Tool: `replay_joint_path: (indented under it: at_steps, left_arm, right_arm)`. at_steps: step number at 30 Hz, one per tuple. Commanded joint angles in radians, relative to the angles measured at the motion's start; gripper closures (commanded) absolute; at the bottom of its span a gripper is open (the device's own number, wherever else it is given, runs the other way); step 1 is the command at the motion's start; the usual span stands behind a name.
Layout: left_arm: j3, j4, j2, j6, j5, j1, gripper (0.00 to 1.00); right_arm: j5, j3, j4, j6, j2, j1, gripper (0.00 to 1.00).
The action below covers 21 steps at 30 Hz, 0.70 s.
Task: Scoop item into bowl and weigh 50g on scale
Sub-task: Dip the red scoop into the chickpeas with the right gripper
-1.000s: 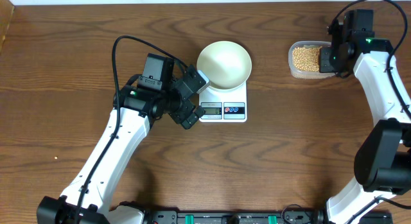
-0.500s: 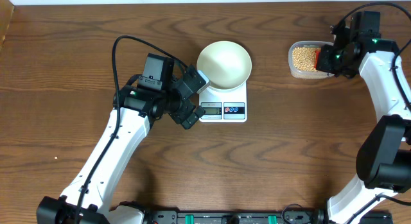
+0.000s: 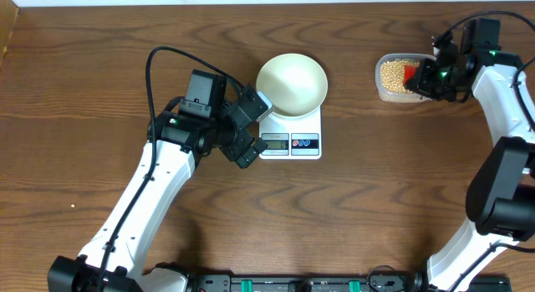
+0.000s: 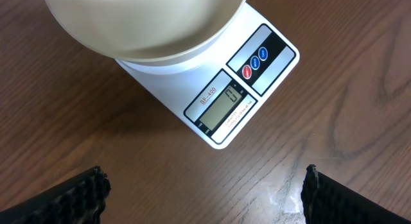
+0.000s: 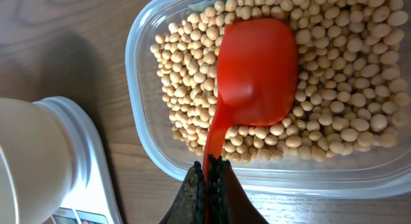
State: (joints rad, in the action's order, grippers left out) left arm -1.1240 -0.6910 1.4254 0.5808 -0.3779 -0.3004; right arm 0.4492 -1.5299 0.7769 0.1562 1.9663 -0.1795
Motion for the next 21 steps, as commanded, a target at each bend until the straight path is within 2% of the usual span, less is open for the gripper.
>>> replay_joint_path:
  at_steps: [1, 11, 21]
  left_arm:
    - [-0.004, 0.000, -0.008, 0.010, 0.005, 0.001, 0.02]
    - [-0.004, 0.000, -0.008, 0.010, 0.005, 0.001, 0.02]
    - [-0.004, 0.000, -0.008, 0.010, 0.005, 0.001, 0.02]
  right_arm:
    - [0.092, 0.008, 0.012, 0.024, 0.043, -0.013, 0.99]
    - [0.269, 0.007, 0.029, 0.023, 0.042, -0.116, 0.99]
    - [0.349, 0.007, 0.023, 0.022, 0.042, -0.213, 0.99]
